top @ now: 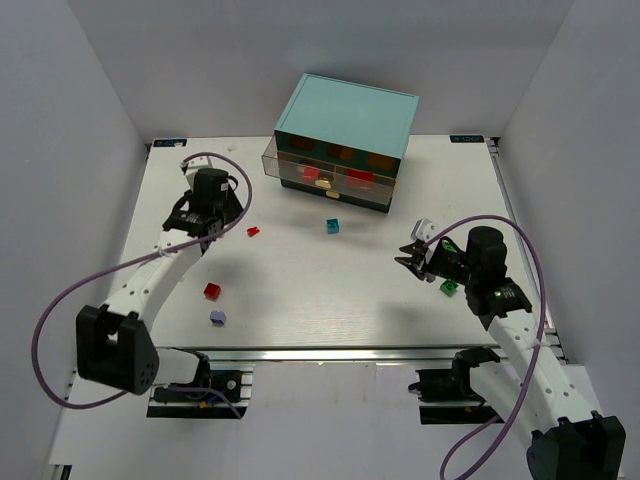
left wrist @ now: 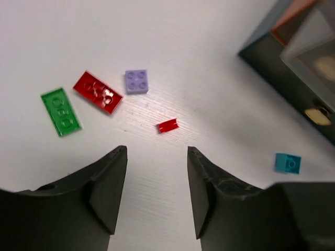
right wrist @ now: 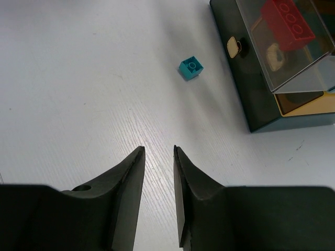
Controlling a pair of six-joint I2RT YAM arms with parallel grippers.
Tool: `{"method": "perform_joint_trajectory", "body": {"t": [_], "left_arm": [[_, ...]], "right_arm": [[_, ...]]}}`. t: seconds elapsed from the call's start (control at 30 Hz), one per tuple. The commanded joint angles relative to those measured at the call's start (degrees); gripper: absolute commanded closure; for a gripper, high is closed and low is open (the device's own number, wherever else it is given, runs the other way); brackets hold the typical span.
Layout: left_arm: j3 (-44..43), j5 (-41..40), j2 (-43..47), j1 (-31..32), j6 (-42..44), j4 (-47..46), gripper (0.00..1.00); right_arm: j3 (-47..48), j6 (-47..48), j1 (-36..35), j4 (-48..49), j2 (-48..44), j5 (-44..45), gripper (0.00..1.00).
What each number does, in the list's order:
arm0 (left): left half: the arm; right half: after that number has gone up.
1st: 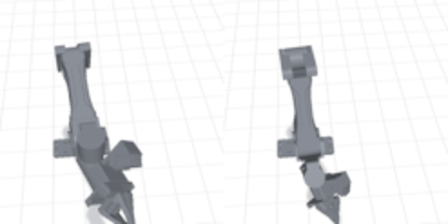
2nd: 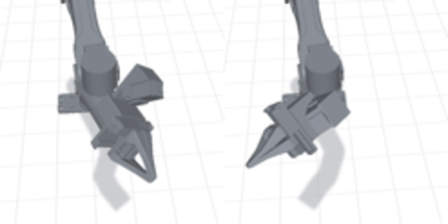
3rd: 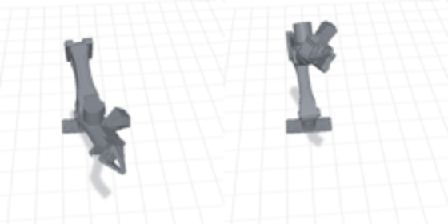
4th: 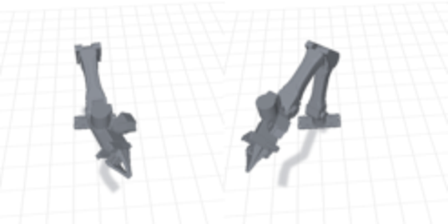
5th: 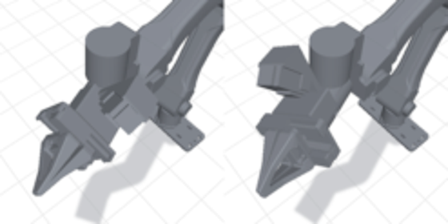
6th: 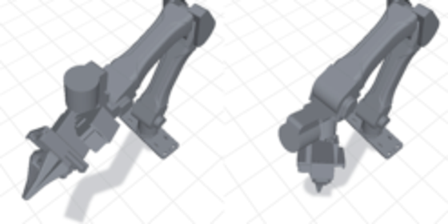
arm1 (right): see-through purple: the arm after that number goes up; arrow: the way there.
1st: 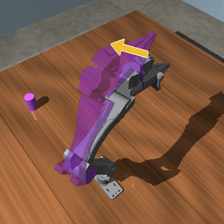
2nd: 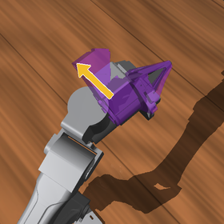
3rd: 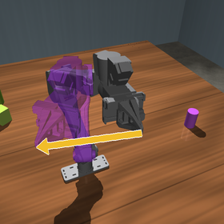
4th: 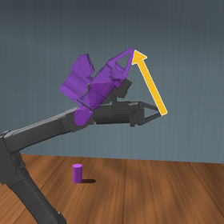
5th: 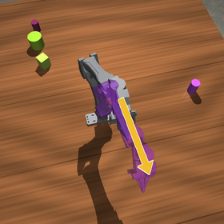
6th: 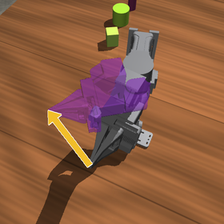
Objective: Sort the legos into containers by color
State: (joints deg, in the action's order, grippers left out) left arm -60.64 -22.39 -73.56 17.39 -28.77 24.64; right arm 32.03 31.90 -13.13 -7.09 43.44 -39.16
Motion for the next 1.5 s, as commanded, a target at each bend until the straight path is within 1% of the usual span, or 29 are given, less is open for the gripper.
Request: {"method": "perform_joint_trajectory", "body": {"t": [0.0, 0.07, 0.13, 0.2, 0.27, 0.3, 0.4, 0.47, 0.63, 0.77, 0.83, 0.93, 1.03, 1.17, 1.2, 1.27, 1.3, 1.33, 1.37, 1.43, 1.47], "left_arm": [[-0.1, 2.7, -5.2, -5.2, -11.0, 5.0, 0.39], [-1.4, 4.2, -9.8, -8.1, -15.9, 5.8, 0.34], [-3.2, 5.8, -13.1, -9.7, -19.6, 7.6, 0.33], [-6.0, 6.0, -17.6, -11.6, -21.7, 9.5, 0.31], [-8.1, 6.8, -19.9, -12.1, -24.2, 9.9, 0.30], [-8.3, 7.3, -20.7, -13.0, -24.9, 9.5, 0.26], [-8.4, 8.9, -23.2, -14.7, -28.0, 7.2, 0.19], [-9.0, 9.6, -25.3, -15.5, -29.0, 6.7, 0.18], [-15.0, 9.6, -32.2, -17.8, -30.6, 8.7, 0.18], [-17.1, 11.0, -34.5, -18.4, -31.3, 9.1, 0.23], [-17.2, 11.8, -34.9, -18.9, -31.7, 8.5, 0.27], [-17.1, 12.5, -35.8, -18.9, -32.1, 8.4, 0.28], [-16.4, 12.6, -36.1, -19.4, -32.3, 7.6, 0.32], [-16.4, 13.7, -36.9, -19.4, -32.5, 7.2, 0.44], [-16.4, 13.9, -37.0, -19.4, -32.5, 7.2, 0.45], [-16.3, 14.4, -36.8, -19.4, -32.3, 7.2, 0.48], [-16.3, 14.4, -36.7, -19.4, -32.0, 7.3, 0.52], [-15.8, 14.6, -35.4, -19.9, -31.3, 7.0, 0.60], [-15.8, 14.6, -34.9, -19.9, -31.3, 7.0, 0.60], [-15.4, 15.6, -33.5, -19.9, -29.5, 6.2, 0.68], [-15.3, 16.4, -32.4, -19.9, -28.5, 5.9, 0.71]], "right_arm": [[0.3, -0.3, 0.2, 0.9, 0.0, -0.7, 0.65], [0.4, -0.4, 0.3, 0.8, 0.1, -0.5, 0.64], [0.4, -0.4, 0.3, 0.7, 0.1, -0.4, 0.63], [0.4, -0.3, 0.1, 0.7, 0.1, -0.2, 0.62], [0.4, -0.3, 0.2, 0.7, 0.1, 0.0, 0.62], [0.4, -0.1, 0.3, 0.7, 0.1, 0.0, 0.62], [0.6, 0.2, 0.2, 0.3, 0.5, 0.1, 0.62], [0.6, 0.3, 0.2, 0.2, 0.7, 0.2, 0.63], [0.7, 0.5, 0.0, 0.1, 1.1, 0.7, 0.62], [0.7, 0.7, 0.2, 0.1, 1.2, 1.0, 0.62], [0.7, 0.9, 0.2, 0.0, 1.4, 1.1, 0.62], [0.7, 0.9, 0.3, 0.0, 1.5, 1.3, 0.62], [0.7, 1.0, 0.0, -0.1, 1.5, 1.4, 0.62], [0.7, 1.0, 0.0, -0.1, 1.5, 1.4, 0.62], [0.8, 1.0, 1.2, -0.1, 1.5, 1.4, 0.62], [0.8, 1.0, 0.3, -0.1, 1.4, 1.4, 0.62], [0.8, 0.9, 0.4, -0.1, 1.3, 1.4, 0.62], [0.8, 0.9, 0.3, 0.1, 1.2, 1.4, 0.62], [0.8, 0.9, 0.3, -0.1, 1.2, 1.4, 0.62], [0.8, 0.9, 0.2, 0.1, 1.1, 1.4, 0.62], [0.7, 0.9, 0.3, 0.1, 1.2, 1.4, 0.62]]}}
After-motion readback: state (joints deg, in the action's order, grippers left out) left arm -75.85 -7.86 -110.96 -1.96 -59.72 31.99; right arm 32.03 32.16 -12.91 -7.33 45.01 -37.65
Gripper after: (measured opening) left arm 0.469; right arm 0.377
